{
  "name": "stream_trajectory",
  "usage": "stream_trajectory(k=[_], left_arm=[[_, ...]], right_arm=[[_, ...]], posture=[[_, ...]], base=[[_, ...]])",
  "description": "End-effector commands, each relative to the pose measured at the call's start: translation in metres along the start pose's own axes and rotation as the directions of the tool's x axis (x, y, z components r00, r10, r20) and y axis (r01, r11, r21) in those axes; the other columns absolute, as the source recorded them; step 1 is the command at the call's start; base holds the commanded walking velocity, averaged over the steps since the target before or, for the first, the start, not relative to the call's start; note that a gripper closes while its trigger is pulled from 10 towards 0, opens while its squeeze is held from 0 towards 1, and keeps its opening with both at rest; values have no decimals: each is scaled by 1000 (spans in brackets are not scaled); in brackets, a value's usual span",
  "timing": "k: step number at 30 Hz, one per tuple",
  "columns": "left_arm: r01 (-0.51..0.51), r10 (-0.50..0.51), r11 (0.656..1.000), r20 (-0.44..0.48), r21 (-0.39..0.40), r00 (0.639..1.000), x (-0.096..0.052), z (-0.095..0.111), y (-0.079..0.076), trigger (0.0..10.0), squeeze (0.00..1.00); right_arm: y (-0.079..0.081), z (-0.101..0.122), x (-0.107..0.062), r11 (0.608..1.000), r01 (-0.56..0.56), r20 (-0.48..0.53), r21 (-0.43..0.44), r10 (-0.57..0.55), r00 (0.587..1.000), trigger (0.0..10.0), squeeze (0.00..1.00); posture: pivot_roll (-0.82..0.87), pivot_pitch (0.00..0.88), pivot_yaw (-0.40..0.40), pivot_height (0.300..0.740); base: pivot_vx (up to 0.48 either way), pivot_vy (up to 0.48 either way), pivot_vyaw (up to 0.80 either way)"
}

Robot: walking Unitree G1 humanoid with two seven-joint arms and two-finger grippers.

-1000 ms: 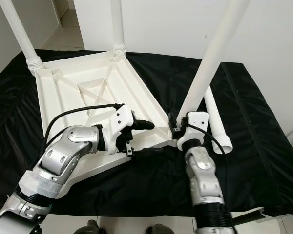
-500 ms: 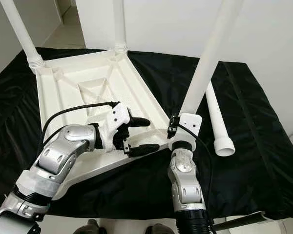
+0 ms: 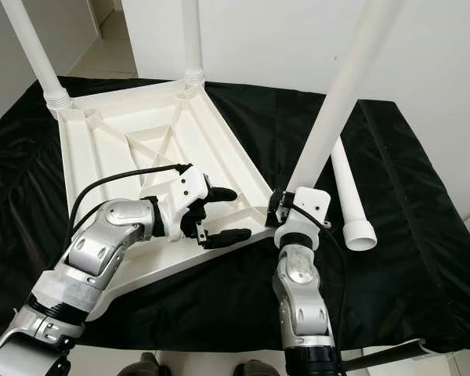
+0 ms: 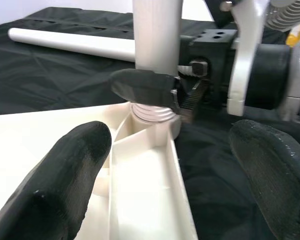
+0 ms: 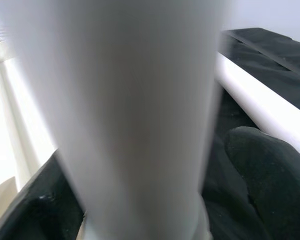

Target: Building children table

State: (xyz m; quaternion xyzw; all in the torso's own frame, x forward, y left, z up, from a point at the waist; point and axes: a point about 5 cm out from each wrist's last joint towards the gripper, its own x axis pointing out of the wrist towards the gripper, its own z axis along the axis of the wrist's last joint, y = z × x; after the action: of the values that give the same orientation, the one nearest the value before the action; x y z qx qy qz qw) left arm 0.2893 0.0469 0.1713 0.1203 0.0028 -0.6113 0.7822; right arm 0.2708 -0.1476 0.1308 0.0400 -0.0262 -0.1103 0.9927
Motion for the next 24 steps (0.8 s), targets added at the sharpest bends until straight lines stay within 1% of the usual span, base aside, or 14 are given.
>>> stream_trajectory(k=[1, 4, 5, 6, 7, 8, 9, 10, 14, 15, 16, 17, 18, 24], left_arm=[[-170, 170, 985, -10, -2, 985, -1, -4, 9, 10000, 0], [-166, 166, 986, -13, -3, 986, -1, -5, 8, 10000, 35], [-162, 162, 987, -18, -7, 987, -1, -5, 7, 7333, 0], [-151, 151, 989, -8, -5, 989, -1, -5, 6, 1176, 0], [-143, 143, 990, -1, -3, 990, -1, -4, 5, 1176, 0], [-130, 130, 992, 6, -8, 992, -1, -4, 4, 0, 0], [-122, 122, 992, 11, -11, 992, -1, -4, 3, 0, 0], [-109, 109, 994, 12, -8, 994, -2, -5, 2, 0, 0], [-114, 115, 993, -25, 10, 993, 0, -8, 2, 0, 0], [-94, 95, 995, -24, 29, 995, 0, -7, -1, 4235, 0], [-94, 95, 995, -24, 29, 995, 0, -7, -1, 4235, 0], [-87, 89, 995, -38, 38, 995, 0, -8, -1, 10000, 0], [-87, 89, 995, -38, 38, 995, 0, -8, -1, 10000, 0], [-73, 76, 996, -43, 53, 996, 2, -8, -2, 10000, 0]], right_arm=[[-3, 2, -1, 1000, -4, 13, 14, 3, 1000, 10000, 1000], [-7, 3, 0, 1000, -11, 19, 4, 11, 1000, 10000, 1000], [-9, 4, 0, 1000, -25, 20, 1, 25, 999, 10000, 1000], [-10, 4, 1, 999, -47, 25, -10, 47, 999, 10000, 1000], [-11, 5, 1, 998, -62, 28, -19, 63, 998, 10000, 1000], [-11, 6, 1, 996, -83, 33, -26, 84, 996, 10000, 325], [-11, 7, 1, 995, -96, 37, -30, 97, 995, 10000, 325], [-11, 7, 1, 993, -110, 39, -33, 112, 993, 10000, 0], [-12, 10, 0, 978, -203, 57, -52, 206, 977, 10000, 0], [-14, 9, 0, 967, -244, 53, -66, 248, 967, 10000, 0], [-14, 9, 0, 967, -244, 53, -66, 248, 967, 10000, 0], [-16, 9, 0, 949, -304, 46, -87, 309, 950, 10000, 0], [-16, 9, 0, 949, -304, 46, -87, 309, 950, 10000, 0], [-28, 12, 2, 842, -510, 2, -174, 518, 855, 10000, 0]], posture=[[-5, 10, -22, 740], [-5, 11, -21, 740], [-3, 16, -24, 740], [-5, 17, -23, 740], [-5, 17, -23, 740], [-6, 17, -23, 740], [-6, 17, -23, 740], [-6, 17, -23, 740], [-7, 16, -22, 740], [-8, 15, -24, 740], [-8, 15, -24, 740], [-8, 14, -22, 740], [-8, 14, -22, 740], [-16, 12, -17, 740]], base=[[0, 0, 0], [0, 0, 0], [0, 0, 0], [0, 0, 0], [0, 0, 0], [0, 0, 0], [0, 0, 0], [0, 0, 0], [0, 0, 0], [0, 0, 0], [0, 0, 0], [0, 0, 0], [0, 0, 0], [0, 0, 0]])
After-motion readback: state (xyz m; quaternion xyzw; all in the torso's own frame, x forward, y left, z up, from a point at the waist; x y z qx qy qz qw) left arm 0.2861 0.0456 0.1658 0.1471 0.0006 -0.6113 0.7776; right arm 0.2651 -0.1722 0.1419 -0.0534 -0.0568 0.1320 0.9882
